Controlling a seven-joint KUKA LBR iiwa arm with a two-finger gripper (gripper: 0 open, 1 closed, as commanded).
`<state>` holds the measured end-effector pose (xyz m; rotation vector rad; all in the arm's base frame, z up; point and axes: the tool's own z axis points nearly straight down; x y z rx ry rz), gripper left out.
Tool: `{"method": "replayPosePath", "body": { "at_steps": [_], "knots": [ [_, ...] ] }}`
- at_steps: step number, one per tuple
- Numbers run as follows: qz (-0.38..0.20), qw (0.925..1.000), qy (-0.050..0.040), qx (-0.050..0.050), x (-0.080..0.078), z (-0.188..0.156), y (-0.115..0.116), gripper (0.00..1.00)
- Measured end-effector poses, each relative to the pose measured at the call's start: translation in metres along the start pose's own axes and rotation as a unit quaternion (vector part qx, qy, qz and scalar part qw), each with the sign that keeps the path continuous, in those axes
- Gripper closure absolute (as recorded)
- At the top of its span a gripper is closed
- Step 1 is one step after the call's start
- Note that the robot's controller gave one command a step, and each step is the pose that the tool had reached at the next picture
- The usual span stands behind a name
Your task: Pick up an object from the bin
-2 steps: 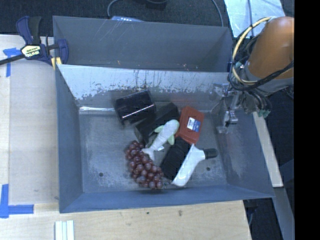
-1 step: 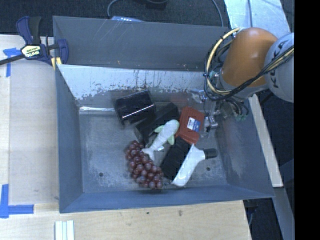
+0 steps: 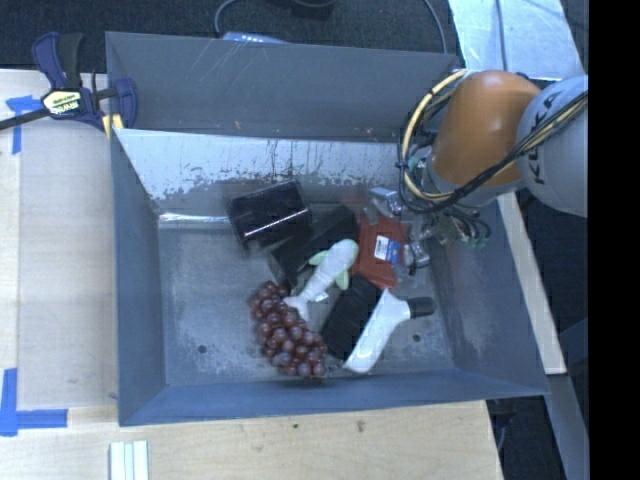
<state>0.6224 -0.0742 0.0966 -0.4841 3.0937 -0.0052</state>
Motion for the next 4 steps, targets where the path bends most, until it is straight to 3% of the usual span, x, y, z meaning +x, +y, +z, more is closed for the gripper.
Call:
{"method": "replayPosePath", "body": {
  "at_steps": [1, 2, 3, 4],
  "knots": [
    [-0.044, 0.9990, -0.0020, 0.002, -0.003, 0.007, 0.012, 0.00],
    [0.061, 0.9981, -0.0012, 0.004, -0.011, 0.014, 0.033, 0.00],
    [-0.048, 0.9988, -0.0052, 0.004, -0.027, 0.025, 0.059, 1.00],
    [-0.048, 0.9988, -0.0052, 0.004, -0.027, 0.025, 0.059, 1.00]
  ]
}}
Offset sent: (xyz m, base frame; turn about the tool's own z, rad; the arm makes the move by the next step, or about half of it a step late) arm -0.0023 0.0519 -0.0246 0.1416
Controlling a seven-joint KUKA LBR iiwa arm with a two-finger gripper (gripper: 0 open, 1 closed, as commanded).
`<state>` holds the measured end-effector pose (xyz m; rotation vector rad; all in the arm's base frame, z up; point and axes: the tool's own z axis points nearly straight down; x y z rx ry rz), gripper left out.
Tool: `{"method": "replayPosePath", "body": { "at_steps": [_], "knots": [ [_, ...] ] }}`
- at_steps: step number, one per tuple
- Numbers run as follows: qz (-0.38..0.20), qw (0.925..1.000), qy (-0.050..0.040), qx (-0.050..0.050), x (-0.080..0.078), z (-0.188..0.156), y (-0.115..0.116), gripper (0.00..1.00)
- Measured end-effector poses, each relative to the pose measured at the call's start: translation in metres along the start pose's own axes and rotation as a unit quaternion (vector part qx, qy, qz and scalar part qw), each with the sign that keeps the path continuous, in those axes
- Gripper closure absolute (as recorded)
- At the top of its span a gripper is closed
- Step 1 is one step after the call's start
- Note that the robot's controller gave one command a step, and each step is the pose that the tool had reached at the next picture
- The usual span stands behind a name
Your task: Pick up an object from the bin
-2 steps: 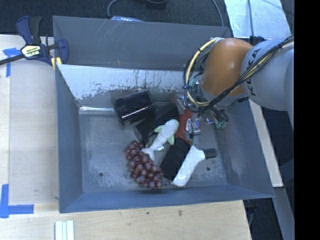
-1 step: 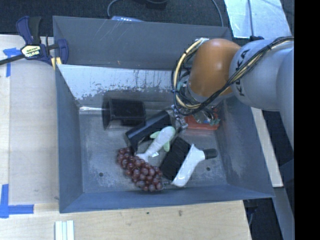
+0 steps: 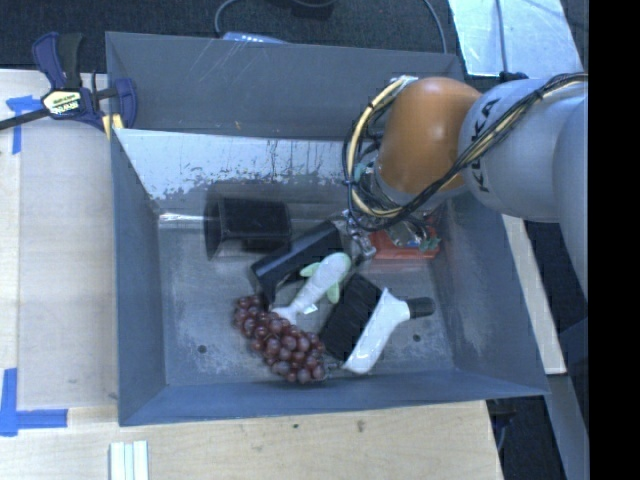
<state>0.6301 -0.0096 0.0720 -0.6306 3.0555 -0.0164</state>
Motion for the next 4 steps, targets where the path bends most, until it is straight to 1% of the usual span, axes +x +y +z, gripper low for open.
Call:
{"method": "replayPosePath", "body": {
  "at_steps": [1, 2, 3, 4],
  "knots": [
    [-0.091, 0.9958, 0.0030, -0.002, 0.016, -0.016, -0.007, 1.00],
    [0.052, 0.9986, -0.0031, 0.001, 0.017, -0.036, -0.025, 0.00],
    [0.167, 0.9859, -0.0037, 0.001, 0.014, -0.038, -0.027, 0.00],
    [0.051, 0.9987, -0.0023, 0.001, 0.013, -0.025, -0.022, 0.00]
  ]
}}
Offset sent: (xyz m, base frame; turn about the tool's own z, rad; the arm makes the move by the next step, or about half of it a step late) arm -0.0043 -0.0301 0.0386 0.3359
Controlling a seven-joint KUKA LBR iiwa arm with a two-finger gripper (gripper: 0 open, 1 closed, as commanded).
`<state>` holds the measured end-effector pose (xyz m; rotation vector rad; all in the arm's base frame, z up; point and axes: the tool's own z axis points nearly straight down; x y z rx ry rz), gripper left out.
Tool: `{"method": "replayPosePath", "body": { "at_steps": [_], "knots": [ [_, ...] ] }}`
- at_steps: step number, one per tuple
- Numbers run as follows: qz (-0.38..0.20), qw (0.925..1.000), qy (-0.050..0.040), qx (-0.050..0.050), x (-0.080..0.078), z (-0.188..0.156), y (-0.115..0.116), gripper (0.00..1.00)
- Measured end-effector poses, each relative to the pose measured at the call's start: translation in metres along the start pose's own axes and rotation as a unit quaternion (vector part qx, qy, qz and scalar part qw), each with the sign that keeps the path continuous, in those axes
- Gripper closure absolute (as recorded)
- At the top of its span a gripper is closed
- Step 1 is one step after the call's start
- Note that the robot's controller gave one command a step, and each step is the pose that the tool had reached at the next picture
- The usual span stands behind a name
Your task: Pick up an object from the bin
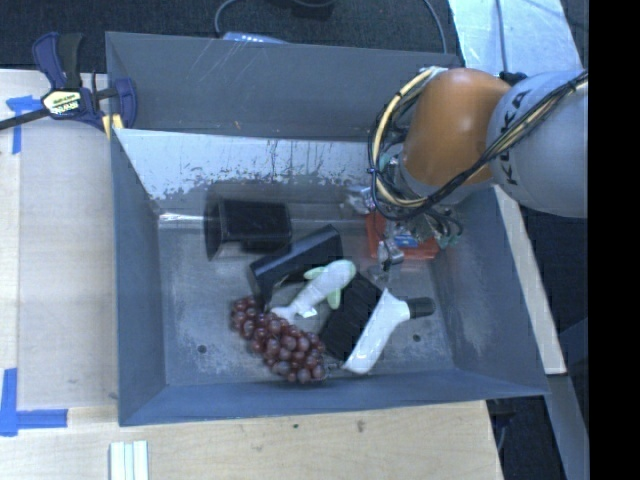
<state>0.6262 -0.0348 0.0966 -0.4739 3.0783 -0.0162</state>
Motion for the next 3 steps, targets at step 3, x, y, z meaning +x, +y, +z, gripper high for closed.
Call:
{"method": "replayPosePath", "body": {
  "at_steps": [3],
  "knots": [
    [-0.019, 0.9998, -0.0017, 0.001, -0.007, 0.021, 0.040, 0.00]
  ]
}}
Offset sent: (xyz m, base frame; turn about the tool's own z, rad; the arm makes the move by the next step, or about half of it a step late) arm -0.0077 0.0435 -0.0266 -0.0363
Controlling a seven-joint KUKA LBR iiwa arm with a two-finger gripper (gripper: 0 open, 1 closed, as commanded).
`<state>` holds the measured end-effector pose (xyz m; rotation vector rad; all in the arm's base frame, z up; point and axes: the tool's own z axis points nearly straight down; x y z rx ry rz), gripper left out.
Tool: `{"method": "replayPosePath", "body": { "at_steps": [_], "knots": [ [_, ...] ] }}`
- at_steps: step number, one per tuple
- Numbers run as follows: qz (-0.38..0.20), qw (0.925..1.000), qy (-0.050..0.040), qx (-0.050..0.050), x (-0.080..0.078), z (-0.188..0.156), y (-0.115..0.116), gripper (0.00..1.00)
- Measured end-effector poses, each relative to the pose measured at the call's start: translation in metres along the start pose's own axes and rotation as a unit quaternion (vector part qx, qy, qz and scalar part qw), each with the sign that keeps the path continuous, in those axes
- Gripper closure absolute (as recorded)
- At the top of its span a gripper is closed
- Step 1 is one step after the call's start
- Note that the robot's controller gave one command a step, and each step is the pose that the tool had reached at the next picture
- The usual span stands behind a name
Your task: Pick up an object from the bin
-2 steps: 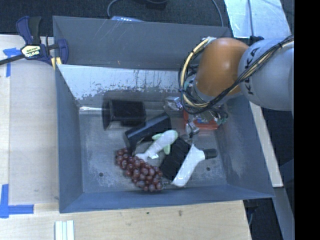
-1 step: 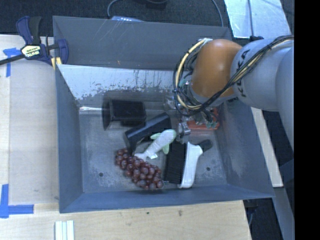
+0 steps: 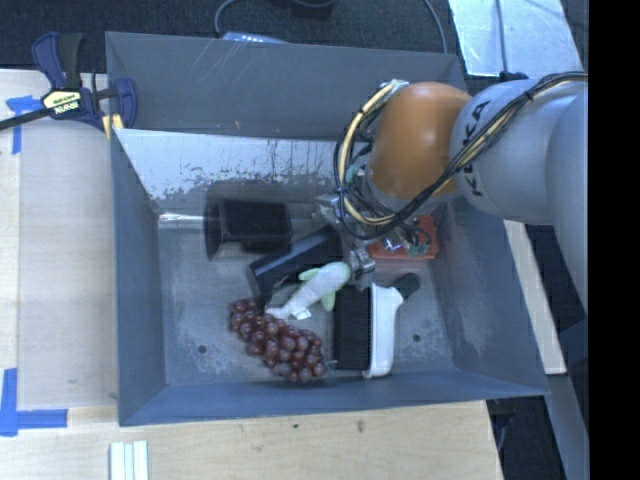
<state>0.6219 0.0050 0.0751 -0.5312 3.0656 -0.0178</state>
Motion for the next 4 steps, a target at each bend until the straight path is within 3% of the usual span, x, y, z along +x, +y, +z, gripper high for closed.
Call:
{"method": "replayPosePath", "body": {
  "at_steps": [1, 4],
  "knots": [
    [-0.149, 0.9889, -0.0022, 0.000, 0.0048, 0.0036, 0.0371, 1.00],
    [-0.149, 0.9888, -0.0022, 0.000, 0.0048, 0.0036, 0.0372, 1.00]
  ]
}}
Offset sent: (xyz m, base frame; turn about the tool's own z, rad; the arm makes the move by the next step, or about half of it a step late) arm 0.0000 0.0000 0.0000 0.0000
